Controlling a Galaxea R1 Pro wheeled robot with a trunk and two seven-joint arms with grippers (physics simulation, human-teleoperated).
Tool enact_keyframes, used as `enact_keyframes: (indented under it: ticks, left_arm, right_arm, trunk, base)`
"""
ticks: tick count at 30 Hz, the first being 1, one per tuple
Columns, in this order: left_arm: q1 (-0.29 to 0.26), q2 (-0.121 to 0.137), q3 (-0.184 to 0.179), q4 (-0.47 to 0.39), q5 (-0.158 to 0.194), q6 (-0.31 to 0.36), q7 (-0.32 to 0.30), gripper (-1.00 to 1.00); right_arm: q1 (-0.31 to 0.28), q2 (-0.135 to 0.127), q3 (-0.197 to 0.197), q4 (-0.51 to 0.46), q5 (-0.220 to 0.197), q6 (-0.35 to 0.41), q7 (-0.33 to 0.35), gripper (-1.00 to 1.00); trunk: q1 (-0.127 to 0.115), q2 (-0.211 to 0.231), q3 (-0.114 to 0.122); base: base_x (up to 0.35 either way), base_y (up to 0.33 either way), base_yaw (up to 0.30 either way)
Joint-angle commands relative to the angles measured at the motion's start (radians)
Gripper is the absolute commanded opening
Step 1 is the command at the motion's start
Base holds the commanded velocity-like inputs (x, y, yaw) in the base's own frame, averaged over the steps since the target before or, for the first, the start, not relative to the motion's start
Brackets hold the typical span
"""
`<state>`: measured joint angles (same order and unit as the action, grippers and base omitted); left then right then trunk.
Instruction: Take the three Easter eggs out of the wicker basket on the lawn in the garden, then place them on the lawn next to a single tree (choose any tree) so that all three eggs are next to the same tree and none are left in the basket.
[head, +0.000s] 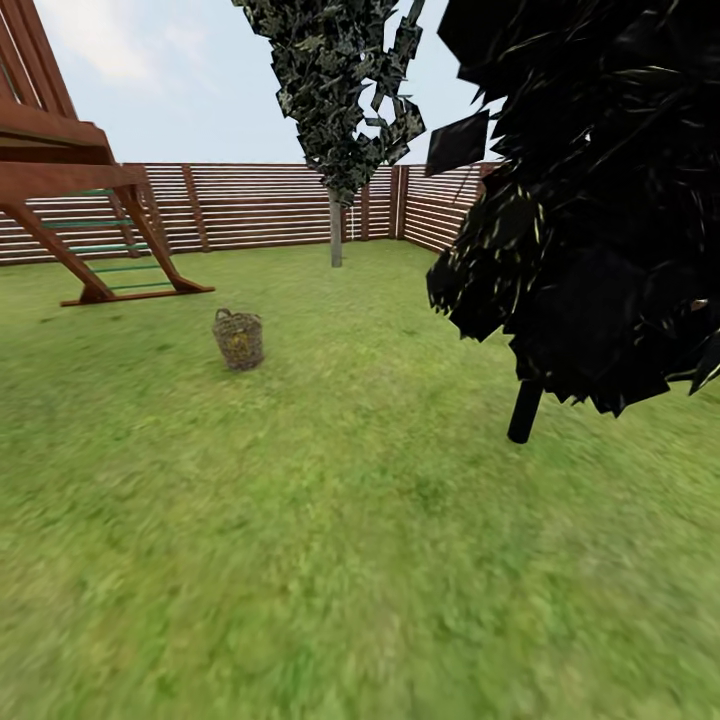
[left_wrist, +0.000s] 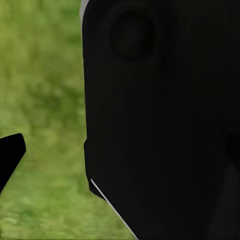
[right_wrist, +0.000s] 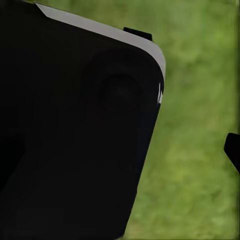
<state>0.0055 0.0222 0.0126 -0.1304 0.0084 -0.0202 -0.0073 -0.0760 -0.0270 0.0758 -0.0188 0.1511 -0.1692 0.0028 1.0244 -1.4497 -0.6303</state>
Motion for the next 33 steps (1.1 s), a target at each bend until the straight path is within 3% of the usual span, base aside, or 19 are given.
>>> enact_keyframes:
  ticks: [1, 17, 33]
  left_arm:
    - [0.001, 0.0, 0.001, -0.002, 0.001, -0.001, -0.001, 1.0]
    - [0.001, 0.0, 0.001, -0.002, 0.001, -0.001, 0.0, 1.0]
    - [0.001, 0.0, 0.001, -0.002, 0.001, -0.001, -0.001, 1.0]
  right_arm:
    - [-0.001, 0.0, 0.007, 0.001, 0.001, -0.003, 0.0, 1.0]
    - [0.0, -0.001, 0.007, 0.0, 0.0, -0.004, -0.001, 1.0]
    - [0.0, -0.002, 0.005, -0.002, -0.001, -0.004, -0.003, 1.0]
  trunk:
    - [0.001, 0.0, -0.001]
    - [0.001, 0.0, -0.001]
    - [0.001, 0.0, -0.001]
  base:
    - [0.34, 0.0, 0.0]
    - [0.34, 0.0, 0.012]
    - [0.34, 0.0, 0.245]
